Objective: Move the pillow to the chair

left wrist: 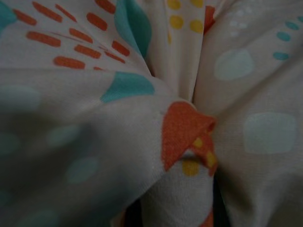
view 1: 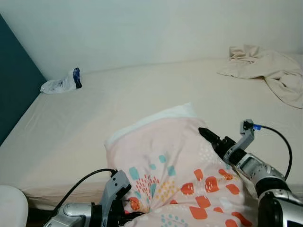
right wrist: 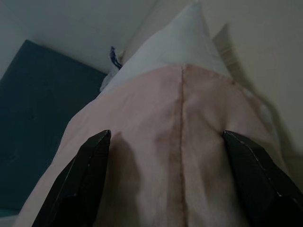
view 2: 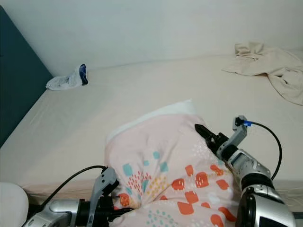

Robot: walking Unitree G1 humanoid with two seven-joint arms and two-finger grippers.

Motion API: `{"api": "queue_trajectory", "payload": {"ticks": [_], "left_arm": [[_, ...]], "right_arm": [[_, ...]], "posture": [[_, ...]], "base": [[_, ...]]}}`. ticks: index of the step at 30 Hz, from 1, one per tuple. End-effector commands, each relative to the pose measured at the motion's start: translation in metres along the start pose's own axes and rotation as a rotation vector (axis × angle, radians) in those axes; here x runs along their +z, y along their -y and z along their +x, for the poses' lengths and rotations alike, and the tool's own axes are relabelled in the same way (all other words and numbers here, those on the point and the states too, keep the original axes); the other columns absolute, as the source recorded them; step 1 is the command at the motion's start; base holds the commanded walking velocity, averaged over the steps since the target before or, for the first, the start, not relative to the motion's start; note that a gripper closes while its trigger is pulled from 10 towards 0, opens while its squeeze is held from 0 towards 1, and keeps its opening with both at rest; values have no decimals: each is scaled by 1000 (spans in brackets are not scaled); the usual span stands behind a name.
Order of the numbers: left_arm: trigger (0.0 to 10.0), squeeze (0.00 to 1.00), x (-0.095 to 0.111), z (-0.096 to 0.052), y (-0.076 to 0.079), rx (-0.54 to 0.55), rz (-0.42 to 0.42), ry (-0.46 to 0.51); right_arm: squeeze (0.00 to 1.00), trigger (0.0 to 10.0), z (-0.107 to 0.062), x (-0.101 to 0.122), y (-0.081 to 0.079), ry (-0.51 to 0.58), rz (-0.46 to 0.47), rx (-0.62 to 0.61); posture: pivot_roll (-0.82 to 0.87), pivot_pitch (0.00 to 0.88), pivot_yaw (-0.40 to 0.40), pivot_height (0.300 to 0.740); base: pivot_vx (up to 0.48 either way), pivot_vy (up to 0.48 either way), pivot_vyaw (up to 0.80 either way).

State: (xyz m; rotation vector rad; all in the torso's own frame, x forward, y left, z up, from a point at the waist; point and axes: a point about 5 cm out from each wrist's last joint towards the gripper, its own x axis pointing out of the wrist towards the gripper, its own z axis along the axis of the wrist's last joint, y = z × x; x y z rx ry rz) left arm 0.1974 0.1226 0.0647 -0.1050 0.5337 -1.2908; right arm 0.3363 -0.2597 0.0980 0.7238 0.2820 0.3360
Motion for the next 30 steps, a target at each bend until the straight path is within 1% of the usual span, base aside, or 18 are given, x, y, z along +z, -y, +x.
{"api": "queue_trajectory", "payload": {"ticks": [1,2,3,6,14,23,28,30], "left_arm": [[0,0,-9,2,8,-50,-25,-42],[0,0,-9,2,8,-51,-26,-43],[0,0,-9,2,7,-52,-26,-44],[0,0,-9,3,6,-51,-25,-44],[0,0,-6,6,3,-53,-13,-39],[0,0,-5,9,2,-61,-7,-37],[0,0,-5,11,1,-66,-2,-33],[0,0,-5,11,1,-70,-1,-34]], "right_arm": [[0,10000,4,-8,-1,-43,23,-19],[0,10000,4,-5,-2,-46,22,-28],[0,0,6,0,-3,-50,7,-42],[0,0,6,2,-4,-46,-4,-45],[0,0,5,7,-2,-10,3,-80],[0,0,6,15,-7,-23,-35,-35],[0,0,6,22,-11,-3,-53,-19],[0,0,8,29,-15,46,-87,-3]], "posture": [[58,150,133,583],[59,154,133,583],[56,150,131,583],[54,148,131,583],[46,128,127,583],[33,108,123,583],[30,103,122,583],[30,103,122,583]], "base": [[0,0,0],[0,0,0],[0,0,0],[0,0,0],[0,0,0],[0,0,0],[0,0,0],[0,0,0]]}}
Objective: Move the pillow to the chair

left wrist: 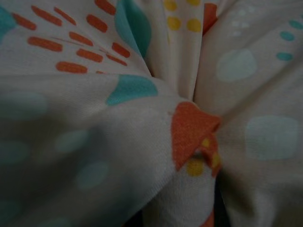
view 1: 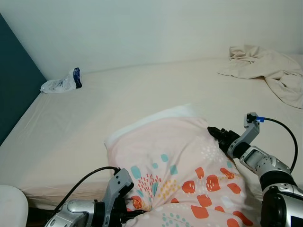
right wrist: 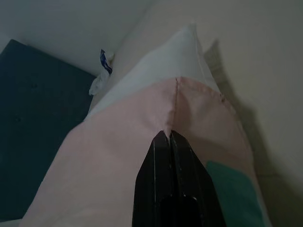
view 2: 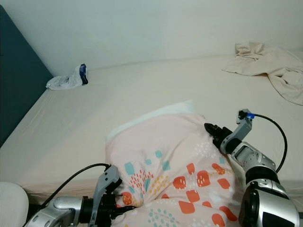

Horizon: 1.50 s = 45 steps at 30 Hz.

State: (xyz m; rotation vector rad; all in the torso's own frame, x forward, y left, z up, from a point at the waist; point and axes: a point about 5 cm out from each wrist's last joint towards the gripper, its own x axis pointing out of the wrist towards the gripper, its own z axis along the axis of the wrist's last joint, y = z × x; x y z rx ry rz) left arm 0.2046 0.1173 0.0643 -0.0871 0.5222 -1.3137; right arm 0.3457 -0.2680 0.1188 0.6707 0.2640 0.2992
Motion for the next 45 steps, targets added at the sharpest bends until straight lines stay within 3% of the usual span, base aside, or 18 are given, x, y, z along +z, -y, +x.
{"api": "queue_trajectory", "payload": {"ticks": [1,2,7,11,21,22,25,26,31,36,40,45], "left_arm": [[0,0,-8,5,6,-54,-24,-29],[0,0,-8,5,6,-54,-24,-29],[0,0,-8,7,5,-60,-25,-29],[0,0,-7,10,5,-71,-20,-22],[0,0,6,20,-13,29,16,46],[10000,0,10,23,-21,91,19,67],[10000,43,19,26,-33,178,-14,121],[10000,1000,21,26,-35,189,-23,133],[10000,1000,36,30,-43,218,-53,253],[10000,1000,37,31,-47,221,-69,277],[10000,1000,36,29,-50,211,-83,282],[10000,1000,35,28,-53,201,-92,280]], "right_arm": [[0,0,6,10,-10,51,-47,49],[0,0,6,10,-10,51,-47,49],[0,0,6,41,-31,301,-91,216],[0,0,3,70,-46,519,29,317],[0,0,4,83,-86,597,16,567],[0,0,3,87,-96,598,-6,627],[0,0,3,89,-109,587,-41,693],[0,0,4,89,-113,583,-49,706],[0,0,7,85,-127,560,-81,762],[0,0,2,84,-135,546,-80,838],[0,0,-9,95,-147,559,-64,979],[0,0,-23,105,-164,534,-138,1133]], "posture": [[30,102,122,583],[30,102,122,583],[27,94,118,583],[19,82,112,583],[2,33,91,583],[-1,25,88,583],[-6,16,84,583],[-6,8,81,583],[-10,0,75,583],[-14,0,72,583],[-14,0,70,583],[-18,0,66,583]], "base": [[0,0,0],[0,0,0],[0,0,0],[0,0,0],[0,0,0],[0,0,0],[0,0,0],[0,0,0],[0,0,0],[0,0,0],[0,0,0],[0,0,0]]}}
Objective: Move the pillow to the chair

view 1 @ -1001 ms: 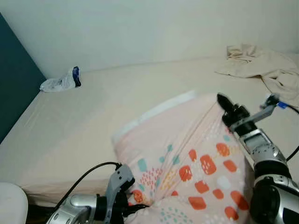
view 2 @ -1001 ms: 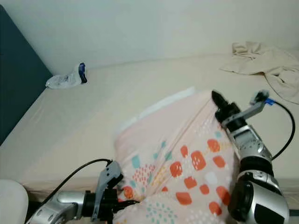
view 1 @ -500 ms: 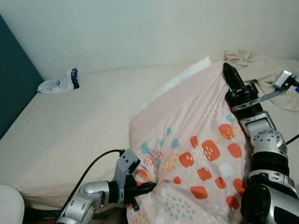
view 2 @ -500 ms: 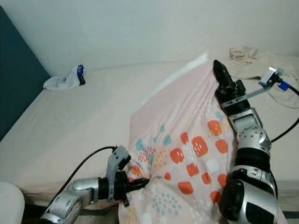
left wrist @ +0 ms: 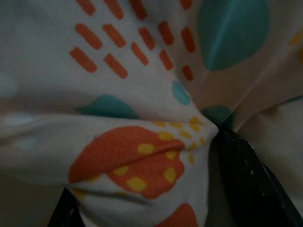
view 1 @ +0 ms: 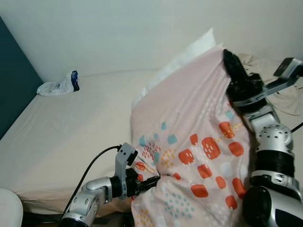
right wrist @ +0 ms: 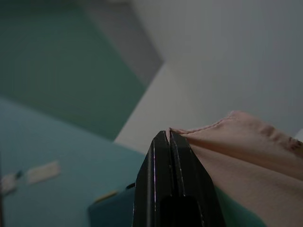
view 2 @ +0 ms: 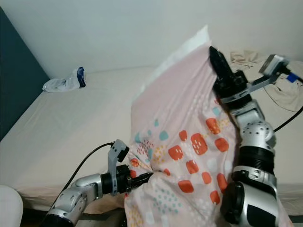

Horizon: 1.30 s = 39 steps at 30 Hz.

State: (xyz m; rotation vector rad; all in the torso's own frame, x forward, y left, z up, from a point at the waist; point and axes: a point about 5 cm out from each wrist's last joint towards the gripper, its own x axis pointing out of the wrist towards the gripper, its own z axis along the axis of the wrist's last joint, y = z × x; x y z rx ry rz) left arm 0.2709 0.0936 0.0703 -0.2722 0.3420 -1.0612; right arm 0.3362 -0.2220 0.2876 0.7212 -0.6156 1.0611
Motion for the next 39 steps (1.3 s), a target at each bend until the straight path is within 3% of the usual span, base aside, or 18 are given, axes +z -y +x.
{"api": "queue_trajectory", "payload": {"ticks": [1,9,14,16,17,19,22,26,33,39], "left_arm": [[10000,0,-2,-3,-2,-7,-7,3],[10000,0,0,3,-4,-10,-2,12],[10000,0,3,3,-11,41,2,32],[10000,0,12,0,-25,155,1,76],[10000,0,12,0,-25,155,1,76],[10000,0,17,-4,-35,238,-2,99],[10000,0,27,-12,-49,331,-28,168],[10000,0,34,-17,-54,352,-57,223],[10000,0,36,-13,-55,350,-57,236],[10000,0,39,-6,-55,346,-62,257]], "right_arm": [[0,0,20,8,-18,-19,-16,180],[0,0,29,10,-34,-111,-20,320],[0,0,27,10,-36,-134,-22,328],[0,0,20,11,-34,-140,-47,285],[0,0,20,11,-34,-140,-47,285],[0,0,14,13,-32,-143,-72,241],[0,0,-2,15,-16,-163,-157,39],[0,0,-38,9,21,-169,-197,-401],[0,0,-53,7,27,-156,-267,-556],[0,0,-27,18,15,-134,-319,-422]], "posture": [[-20,0,64,583],[-21,0,61,583],[-23,0,61,583],[-21,0,60,583],[-21,0,60,583],[-20,0,58,583],[-22,0,57,583],[-26,0,60,583],[-36,0,62,583],[-47,0,57,583]], "base": [[0,0,0],[0,0,0],[0,0,0],[0,0,0],[0,0,0],[0,0,0],[0,0,0],[0,0,0],[0,0,0],[0,0,-355]]}}
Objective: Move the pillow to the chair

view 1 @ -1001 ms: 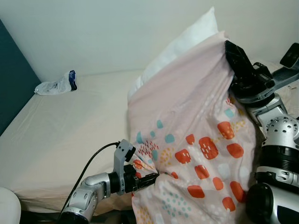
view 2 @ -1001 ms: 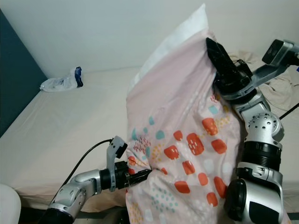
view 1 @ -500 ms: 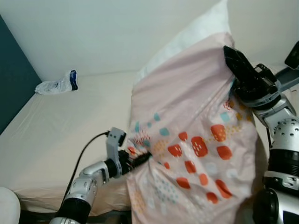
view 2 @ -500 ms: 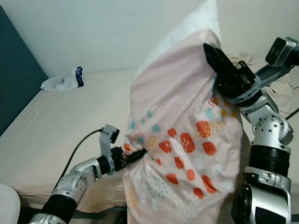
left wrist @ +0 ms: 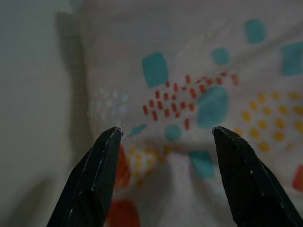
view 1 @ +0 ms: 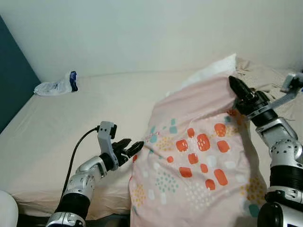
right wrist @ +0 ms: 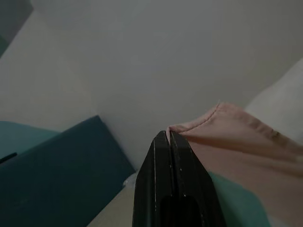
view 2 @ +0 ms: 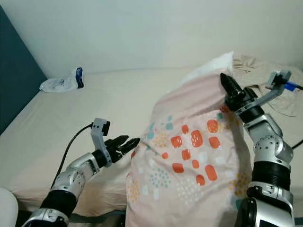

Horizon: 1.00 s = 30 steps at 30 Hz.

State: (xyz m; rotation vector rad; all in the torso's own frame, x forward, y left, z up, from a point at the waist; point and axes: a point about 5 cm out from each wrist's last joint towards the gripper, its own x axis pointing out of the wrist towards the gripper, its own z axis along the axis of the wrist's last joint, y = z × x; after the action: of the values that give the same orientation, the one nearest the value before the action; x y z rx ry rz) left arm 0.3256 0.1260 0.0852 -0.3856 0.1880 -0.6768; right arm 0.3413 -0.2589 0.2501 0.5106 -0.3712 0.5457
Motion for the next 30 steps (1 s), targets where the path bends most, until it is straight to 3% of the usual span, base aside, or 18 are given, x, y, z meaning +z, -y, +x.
{"api": "queue_trajectory", "payload": {"ticks": [1,7,11,25,30], "left_arm": [[10000,0,2,2,-1,8,1,10],[10000,0,7,8,2,12,-10,52],[10000,0,15,13,3,33,-21,107],[10000,0,27,21,-1,114,-23,187],[10000,0,34,25,-2,161,28,214]], "right_arm": [[0,0,14,22,-17,77,-64,103],[0,0,34,34,-33,78,-142,159],[0,0,40,23,-37,31,-177,155],[0,0,37,-10,-34,-27,-130,115],[0,0,40,-15,-35,-39,-134,114]], "posture": [[-47,0,57,583],[-50,0,47,591],[-46,0,34,607],[-43,0,21,655],[-43,0,17,681]], "base": [[0,0,-500],[0,0,-481],[0,0,-442],[0,0,-153],[0,0,0]]}}
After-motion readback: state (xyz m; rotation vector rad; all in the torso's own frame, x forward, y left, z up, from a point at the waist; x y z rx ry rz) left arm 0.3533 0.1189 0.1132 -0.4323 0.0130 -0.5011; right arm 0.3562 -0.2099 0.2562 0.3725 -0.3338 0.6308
